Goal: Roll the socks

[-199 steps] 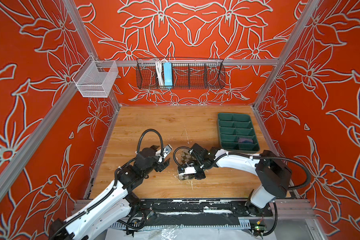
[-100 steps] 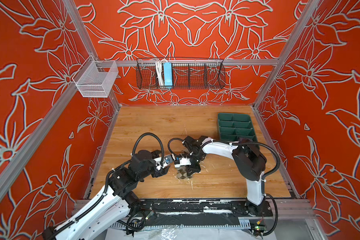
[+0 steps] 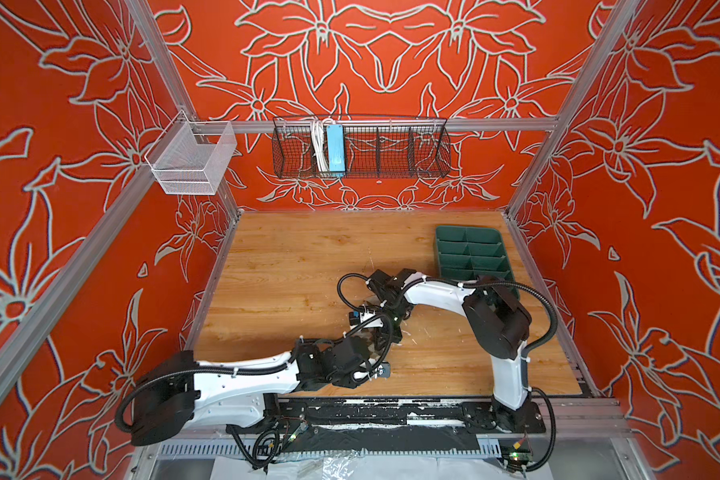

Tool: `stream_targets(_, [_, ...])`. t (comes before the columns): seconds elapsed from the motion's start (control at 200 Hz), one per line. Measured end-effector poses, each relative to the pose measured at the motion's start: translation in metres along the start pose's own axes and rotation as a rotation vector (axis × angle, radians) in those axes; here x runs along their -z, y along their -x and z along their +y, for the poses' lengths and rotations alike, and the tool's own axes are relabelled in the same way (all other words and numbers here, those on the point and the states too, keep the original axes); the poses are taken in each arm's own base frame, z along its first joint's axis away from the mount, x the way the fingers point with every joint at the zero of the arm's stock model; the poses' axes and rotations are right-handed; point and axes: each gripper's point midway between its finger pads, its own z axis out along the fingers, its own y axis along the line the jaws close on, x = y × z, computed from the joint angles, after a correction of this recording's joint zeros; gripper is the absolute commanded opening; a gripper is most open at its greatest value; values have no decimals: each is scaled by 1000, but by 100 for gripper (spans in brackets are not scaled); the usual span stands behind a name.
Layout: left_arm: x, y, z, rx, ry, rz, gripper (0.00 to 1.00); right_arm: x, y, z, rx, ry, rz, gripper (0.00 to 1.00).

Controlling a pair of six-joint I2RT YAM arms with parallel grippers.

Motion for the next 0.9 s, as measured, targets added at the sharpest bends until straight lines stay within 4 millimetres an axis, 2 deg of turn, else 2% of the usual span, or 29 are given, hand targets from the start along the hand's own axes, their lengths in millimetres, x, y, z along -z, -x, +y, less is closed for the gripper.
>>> stream_targets(0.17, [-18, -8, 11, 44, 95, 51, 47, 0, 0, 1, 0, 5, -2, 0])
stream_targets(0.24, [-23, -9, 14, 54, 115, 59, 39, 0, 0, 1, 0, 5, -3, 0])
stream_targets(0.355, [-28, -9, 15, 76, 126, 69, 18, 0, 0, 0, -2, 4, -5, 0])
stream_targets(0.495, [-27, -5, 17, 79, 127, 68, 6, 3, -2, -2, -13, -2, -19, 0])
stream_targets(0.751, [-20, 7, 18, 76, 76, 46, 3, 21, -6, 0, -24, -65, -118, 28])
stream_targets(0.901, [-17, 3, 16, 95, -2, 60, 2, 47, -10, -6, -45, -164, -208, 30])
